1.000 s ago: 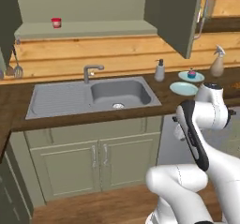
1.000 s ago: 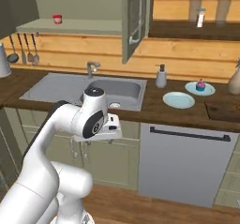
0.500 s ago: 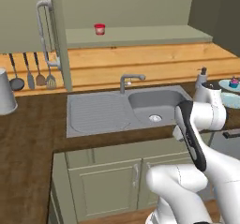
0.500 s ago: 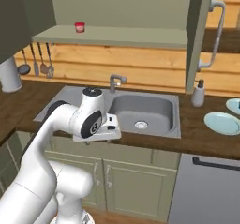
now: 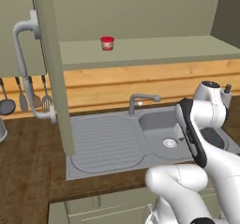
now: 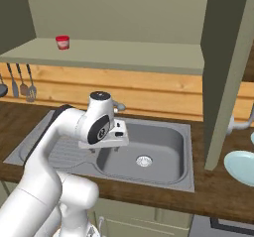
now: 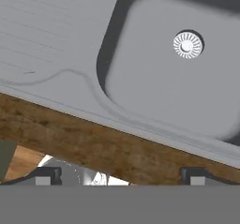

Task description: From the different types of pastries on the counter, select a croissant and place it on the cutting board. Then retrieve a jar of jam from the cabinet and place it alongside the croissant on the cutting board.

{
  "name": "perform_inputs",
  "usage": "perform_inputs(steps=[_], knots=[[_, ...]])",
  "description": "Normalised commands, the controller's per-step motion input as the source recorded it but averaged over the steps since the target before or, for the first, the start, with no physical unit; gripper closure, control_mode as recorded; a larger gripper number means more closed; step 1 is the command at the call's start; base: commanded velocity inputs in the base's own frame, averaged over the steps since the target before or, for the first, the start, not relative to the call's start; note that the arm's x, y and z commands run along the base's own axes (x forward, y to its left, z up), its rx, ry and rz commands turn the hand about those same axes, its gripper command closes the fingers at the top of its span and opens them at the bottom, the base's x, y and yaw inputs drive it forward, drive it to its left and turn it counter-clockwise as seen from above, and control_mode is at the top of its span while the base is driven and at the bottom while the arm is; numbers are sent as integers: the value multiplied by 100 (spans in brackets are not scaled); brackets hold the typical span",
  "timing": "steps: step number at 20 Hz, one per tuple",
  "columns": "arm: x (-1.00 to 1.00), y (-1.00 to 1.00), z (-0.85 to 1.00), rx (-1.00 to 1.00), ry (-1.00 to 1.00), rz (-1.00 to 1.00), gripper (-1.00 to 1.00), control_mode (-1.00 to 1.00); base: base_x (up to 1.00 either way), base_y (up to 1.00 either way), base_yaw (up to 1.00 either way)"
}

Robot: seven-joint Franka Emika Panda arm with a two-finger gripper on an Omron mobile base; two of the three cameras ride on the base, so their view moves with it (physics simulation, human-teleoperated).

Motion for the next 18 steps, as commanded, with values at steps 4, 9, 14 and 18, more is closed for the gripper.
perform_inputs(steps=[4,9,14,18], knots=[[-2,22,11,8,-22,9,-100,-100,16,18,2],[-6,52,62,22,-53,28,-100,-100,0,0,0],[4,60,95,18,-38,18,-100,-100,0,0,0],[0,71,100,3,-23,1,-100,-100,0,0,0]])
